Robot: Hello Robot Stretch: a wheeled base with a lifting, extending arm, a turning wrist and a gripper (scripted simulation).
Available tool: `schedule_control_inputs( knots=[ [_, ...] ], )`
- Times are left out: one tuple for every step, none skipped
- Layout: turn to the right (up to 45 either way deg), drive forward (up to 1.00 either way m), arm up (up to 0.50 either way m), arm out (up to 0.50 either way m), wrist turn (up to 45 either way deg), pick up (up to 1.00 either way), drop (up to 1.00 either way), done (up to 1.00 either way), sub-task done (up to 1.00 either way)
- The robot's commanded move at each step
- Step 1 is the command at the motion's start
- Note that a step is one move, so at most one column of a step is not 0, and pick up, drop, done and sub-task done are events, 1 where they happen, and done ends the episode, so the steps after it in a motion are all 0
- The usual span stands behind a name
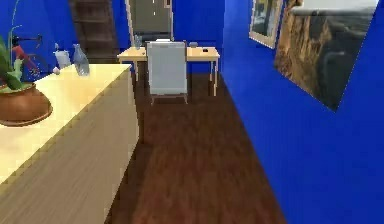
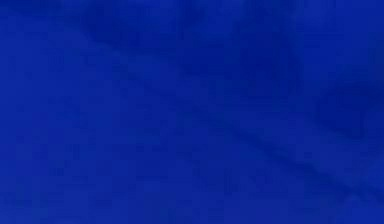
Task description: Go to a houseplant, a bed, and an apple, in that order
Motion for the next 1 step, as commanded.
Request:
schedule_control_inputs(
  knots=[
    [0.0, 0.6, 0.0, 0.0, 0.0, 0.0, 0.0, 0.0, 0.0]
  ],
)
